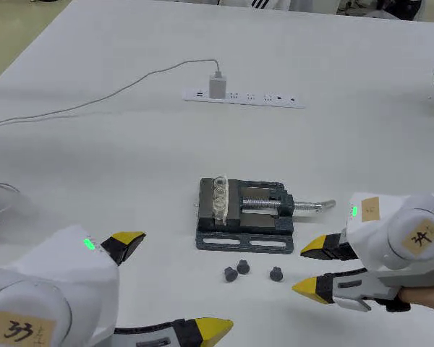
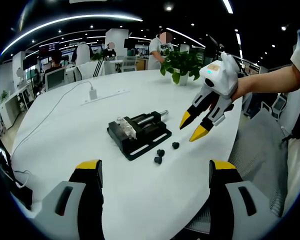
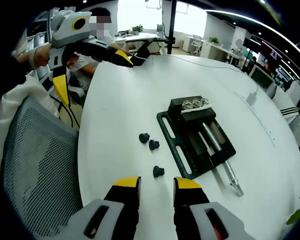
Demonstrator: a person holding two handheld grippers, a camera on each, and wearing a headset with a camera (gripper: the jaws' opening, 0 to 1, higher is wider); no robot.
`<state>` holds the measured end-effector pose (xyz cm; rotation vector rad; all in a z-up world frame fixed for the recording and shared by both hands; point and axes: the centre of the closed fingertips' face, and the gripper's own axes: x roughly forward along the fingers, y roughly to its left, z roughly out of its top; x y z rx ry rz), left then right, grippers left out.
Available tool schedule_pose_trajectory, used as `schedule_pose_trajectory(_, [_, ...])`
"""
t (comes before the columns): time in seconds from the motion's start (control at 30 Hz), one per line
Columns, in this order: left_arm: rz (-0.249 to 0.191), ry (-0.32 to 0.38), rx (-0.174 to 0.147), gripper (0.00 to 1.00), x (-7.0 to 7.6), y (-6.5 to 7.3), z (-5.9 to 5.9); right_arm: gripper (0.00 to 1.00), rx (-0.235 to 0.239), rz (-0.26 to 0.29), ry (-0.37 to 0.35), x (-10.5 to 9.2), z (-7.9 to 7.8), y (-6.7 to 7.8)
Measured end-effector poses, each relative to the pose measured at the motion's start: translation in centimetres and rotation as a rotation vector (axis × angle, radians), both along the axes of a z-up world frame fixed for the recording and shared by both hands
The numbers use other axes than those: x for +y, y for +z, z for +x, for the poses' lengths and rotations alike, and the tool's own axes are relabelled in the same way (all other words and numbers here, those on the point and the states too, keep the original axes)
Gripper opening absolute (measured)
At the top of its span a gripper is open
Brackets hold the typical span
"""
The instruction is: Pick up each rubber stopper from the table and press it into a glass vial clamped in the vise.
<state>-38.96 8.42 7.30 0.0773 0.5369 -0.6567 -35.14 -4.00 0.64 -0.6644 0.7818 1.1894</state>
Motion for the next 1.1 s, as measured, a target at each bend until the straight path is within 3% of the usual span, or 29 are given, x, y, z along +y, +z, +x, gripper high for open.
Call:
schedule_pose_trajectory(0.23, [-0.01, 0.004, 0.002, 0.86, 0.0, -0.1, -0.1, 0.17, 0.036, -0.005, 0.018, 1.0, 0.0, -1.2])
schedule_pose_trajectory(0.6, [-0.017, 0.014, 0.012, 0.85, 0.5, -0.4, -0.3, 0.05, 0.048, -0.022, 0.024, 1.5, 0.6, -2.0])
schedule_pose_trajectory(0.83, [-0.023, 0.024, 0.019, 0.85, 0.8, -0.5, -0.5, 0.02, 0.044, -0.053, 0.052, 1.4, 0.6, -2.5])
schedule_pose_trajectory(1.1, [-0.027, 0.026, 0.025, 0.84, 0.9, -0.7, -0.6, 0.01, 0.05, -0.049, 0.057, 1.6, 0.4, -2.5])
